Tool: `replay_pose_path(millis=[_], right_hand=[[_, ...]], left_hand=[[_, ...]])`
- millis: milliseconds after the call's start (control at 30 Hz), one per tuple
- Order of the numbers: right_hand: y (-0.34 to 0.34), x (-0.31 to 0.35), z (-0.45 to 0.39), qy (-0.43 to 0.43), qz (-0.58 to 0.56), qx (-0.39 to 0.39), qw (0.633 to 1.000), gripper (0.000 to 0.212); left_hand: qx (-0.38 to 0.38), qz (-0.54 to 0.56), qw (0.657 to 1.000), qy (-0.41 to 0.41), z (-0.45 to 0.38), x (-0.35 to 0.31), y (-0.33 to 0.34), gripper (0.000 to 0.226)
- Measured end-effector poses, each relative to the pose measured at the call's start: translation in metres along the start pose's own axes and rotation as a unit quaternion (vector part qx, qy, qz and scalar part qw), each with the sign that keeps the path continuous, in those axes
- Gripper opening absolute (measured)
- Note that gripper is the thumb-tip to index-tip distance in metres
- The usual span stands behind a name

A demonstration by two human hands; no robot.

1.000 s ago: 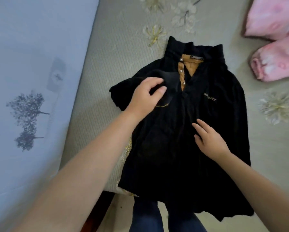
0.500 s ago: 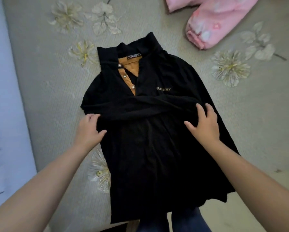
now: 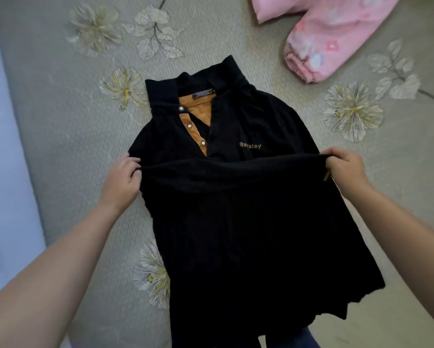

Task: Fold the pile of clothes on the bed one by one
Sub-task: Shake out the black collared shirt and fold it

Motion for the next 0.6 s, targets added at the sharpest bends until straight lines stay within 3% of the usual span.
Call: replay_pose_path(millis=[100, 133, 233, 400, 533, 600], right_hand=[[0.001, 0.007, -0.009, 0.036, -0.013, -0.013, 0.999, 0.031], [0.002, 0.01, -0.01, 0.04, -0.013, -0.011, 0.999, 0.03], [0.006, 0.017, -0.015, 0.044, 0.003, 0.003, 0.999, 0.028], [0.022, 0.041, -0.031, 0.017, 0.043, 0.023, 0.999, 0.016], [0.05, 0.068, -0.038, -0.031, 0.173, 0.028, 0.984, 0.021], [0.058, 0.081, -0.042, -0.052, 0.24, -0.005, 0.969, 0.027]], left_hand=[[0.068, 0.157, 0.985, 0.017, 0.0, -0.017, -0.01, 0.018], [0.111, 0.154, 0.982, 0.01, -0.003, -0.018, -0.009, 0.02], [0.183, -0.011, 0.983, -0.005, -0.018, 0.001, -0.012, 0.019], [0.142, -0.206, 0.966, -0.07, -0.031, 0.044, -0.033, 0.023], [0.128, -0.303, 0.936, -0.124, -0.028, 0.055, -0.023, 0.008], [0.083, -0.319, 0.933, -0.143, -0.024, 0.055, -0.018, 0.025]])
Point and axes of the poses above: each hand's wrist, its own z-axis away from the middle knuckle, its own y-axis out of the palm, x = y × z, the point moved 6 cm from there along -z, towards the middle knuckle, and after that the axes turned 5 degrees about z, right-handed, at the moved point
